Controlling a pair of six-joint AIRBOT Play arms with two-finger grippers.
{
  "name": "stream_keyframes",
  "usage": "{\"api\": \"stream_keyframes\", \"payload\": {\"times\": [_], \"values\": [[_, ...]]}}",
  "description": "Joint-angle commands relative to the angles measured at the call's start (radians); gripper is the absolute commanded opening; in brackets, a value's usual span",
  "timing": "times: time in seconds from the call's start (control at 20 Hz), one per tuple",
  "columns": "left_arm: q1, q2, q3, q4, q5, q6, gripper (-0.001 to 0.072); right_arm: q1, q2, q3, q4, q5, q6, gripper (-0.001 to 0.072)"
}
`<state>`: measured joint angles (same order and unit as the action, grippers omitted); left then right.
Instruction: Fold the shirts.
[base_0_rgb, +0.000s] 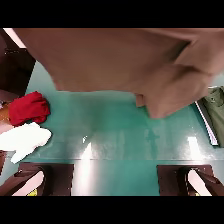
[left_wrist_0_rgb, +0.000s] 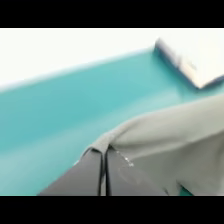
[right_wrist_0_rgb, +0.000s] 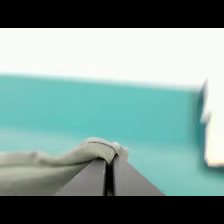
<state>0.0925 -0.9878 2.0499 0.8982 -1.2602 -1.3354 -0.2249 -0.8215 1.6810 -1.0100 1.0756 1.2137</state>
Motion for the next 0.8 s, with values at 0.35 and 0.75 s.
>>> {"api": "stream_keyframes", "payload": {"times": [0.35, 0.75], "values": [[0.001, 0.192, 0.111, -0.025, 0.097, -0.075, 0.0022, 0.003, -0.001, 0.463, -0.194, 0.187, 0.132, 0.0017], [0.000, 0.007, -0.466, 0.061, -0.031, -0.071, 0.0023, 0.064, -0.383, 0.204, -0.093, 0.425, 0.167, 0.0017]]}}
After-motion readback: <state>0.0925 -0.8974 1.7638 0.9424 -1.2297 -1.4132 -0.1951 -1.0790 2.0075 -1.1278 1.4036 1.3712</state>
